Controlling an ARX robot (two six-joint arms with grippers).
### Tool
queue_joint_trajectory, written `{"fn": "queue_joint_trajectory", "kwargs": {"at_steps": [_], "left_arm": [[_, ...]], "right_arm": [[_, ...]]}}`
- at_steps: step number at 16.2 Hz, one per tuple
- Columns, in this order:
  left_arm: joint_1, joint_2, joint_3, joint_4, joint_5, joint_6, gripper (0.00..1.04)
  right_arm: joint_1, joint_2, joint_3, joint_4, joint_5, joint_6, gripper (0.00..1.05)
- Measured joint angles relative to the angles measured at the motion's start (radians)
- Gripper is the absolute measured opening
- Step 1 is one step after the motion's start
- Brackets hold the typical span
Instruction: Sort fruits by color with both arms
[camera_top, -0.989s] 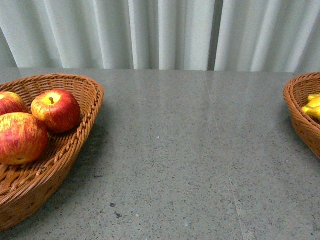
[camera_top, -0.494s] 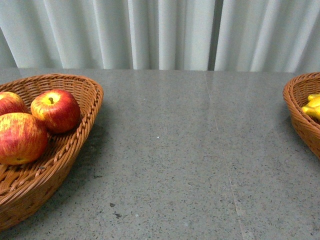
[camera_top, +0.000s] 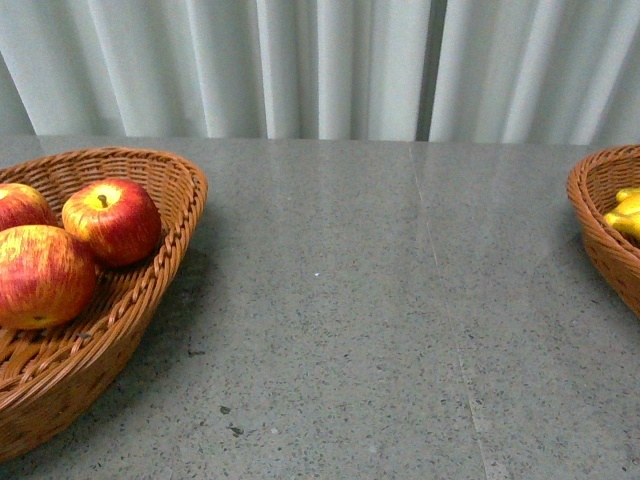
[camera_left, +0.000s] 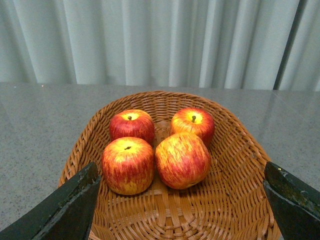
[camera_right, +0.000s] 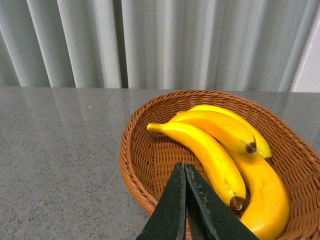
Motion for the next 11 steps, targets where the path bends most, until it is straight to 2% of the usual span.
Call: {"fn": "queue_joint_trajectory", "kwargs": {"at_steps": [10, 11], "left_arm": [[0.000, 0.000, 0.000, 0.000, 0.000, 0.000, 0.98], [0.000, 0.000, 0.000, 0.000, 0.000, 0.000, 0.98]], "right_arm": [[0.000, 0.000, 0.000, 0.000, 0.000, 0.000, 0.02], [0.000, 0.000, 0.000, 0.000, 0.000, 0.000, 0.05]]}}
